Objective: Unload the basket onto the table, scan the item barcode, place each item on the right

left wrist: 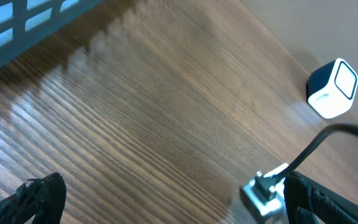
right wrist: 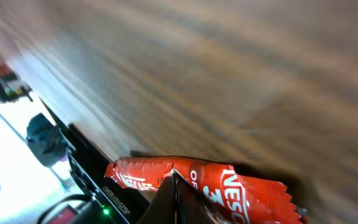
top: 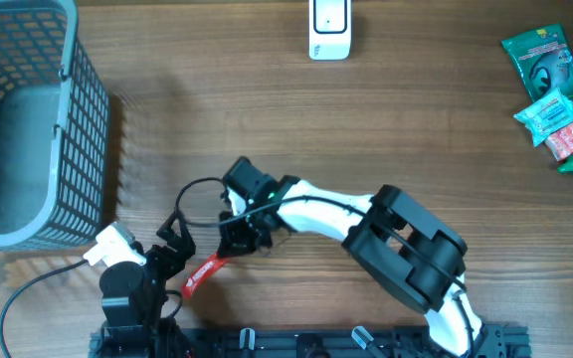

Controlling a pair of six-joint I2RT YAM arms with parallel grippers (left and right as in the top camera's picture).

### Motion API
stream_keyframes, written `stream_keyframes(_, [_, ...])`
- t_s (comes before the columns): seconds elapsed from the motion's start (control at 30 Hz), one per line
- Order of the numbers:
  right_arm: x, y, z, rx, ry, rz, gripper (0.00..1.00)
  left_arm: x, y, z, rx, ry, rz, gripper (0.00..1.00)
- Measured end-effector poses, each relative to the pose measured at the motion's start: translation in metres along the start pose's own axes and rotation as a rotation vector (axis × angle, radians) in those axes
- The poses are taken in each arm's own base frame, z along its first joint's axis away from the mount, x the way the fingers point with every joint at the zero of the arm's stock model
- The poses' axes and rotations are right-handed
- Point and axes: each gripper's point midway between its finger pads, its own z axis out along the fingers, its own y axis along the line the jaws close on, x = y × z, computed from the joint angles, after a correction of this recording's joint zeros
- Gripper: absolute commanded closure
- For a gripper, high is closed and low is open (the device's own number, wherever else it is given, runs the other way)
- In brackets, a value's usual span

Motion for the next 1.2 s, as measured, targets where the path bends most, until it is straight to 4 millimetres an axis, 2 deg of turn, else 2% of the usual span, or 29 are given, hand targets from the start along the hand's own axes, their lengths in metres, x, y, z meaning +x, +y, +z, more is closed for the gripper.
stream_keyframes(0.17, [-0.035,-0.016,-0.028,-0.023,-0.074,0.095,0.96,0.0,0.0,0.0,0.0,0.0,0.0,0.0])
stream_keyframes(0.33, [-0.081,-0.044,-0.071,-0.052,-0.187,0.2,0.96,0.0,0.0,0.0,0.0,0.0,0.0,0.0])
stream_keyframes(0.47, [-0.104,-0.065,-0.099,-0.071,-0.25,0.252,0.96,0.0,0.0,0.0,0.0,0.0,0.0,0.0])
stream_keyframes(0.57, [-0.114,-0.081,-0.117,-0.067,-0.281,0.232,0.95,0.0,0.0,0.0,0.0,0.0,0.0,0.0])
stream_keyframes(0.7, [-0.114,-0.089,-0.129,-0.022,-0.307,0.191,0.95,0.0,0.0,0.0,0.0,0.0,0.0,0.0])
stream_keyframes(0.73, [-0.113,-0.09,-0.133,-0.001,-0.322,0.176,0.92,0.0,0.0,0.0,0.0,0.0,0.0,0.0])
stream_keyframes(0.8, [-0.111,-0.086,-0.146,0.03,-0.363,0.123,0.69,0.0,0.0,0.0,0.0,0.0,0.0,0.0])
stream_keyframes(0.83, [-0.11,-0.08,-0.155,0.038,-0.39,0.082,0.45,0.0,0.0,0.0,0.0,0.0,0.0,0.0])
stream_keyframes(0.87, [-0.109,-0.071,-0.167,0.043,-0.422,0.027,0.34,0.0,0.0,0.0,0.0,0.0,0.0,0.0])
stream_keyframes(0.9, [-0.108,-0.062,-0.177,0.046,-0.448,-0.013,0.17,0.0,0.0,0.0,0.0,0.0,0.0,0.0])
stream_keyframes(0.93, [-0.105,-0.051,-0.19,0.058,-0.483,-0.078,0.07,0.0,0.0,0.0,0.0,0.0,0.0,0.0])
stream_keyframes(0.97, [-0.102,-0.045,-0.199,0.082,-0.507,-0.148,0.0,0.0,0.0,0.0,0.0,0.0,0.0,0.0])
stream_keyframes(1.0, [-0.095,-0.031,-0.213,0.112,-0.55,-0.211,0.0,0.0,0.0,0.0,0.0,0.0,0.0,0.0])
stream_keyframes(1.07, [-0.09,-0.029,-0.213,0.186,-0.566,-0.257,0.0,0.0,0.0,0.0,0.0,0.0,0.0,0.0])
stream_keyframes(1.2, [-0.081,-0.032,-0.185,0.346,-0.549,-0.332,0.0,0.0,0.0,0.0,0.0,0.0,0.0,0.0])
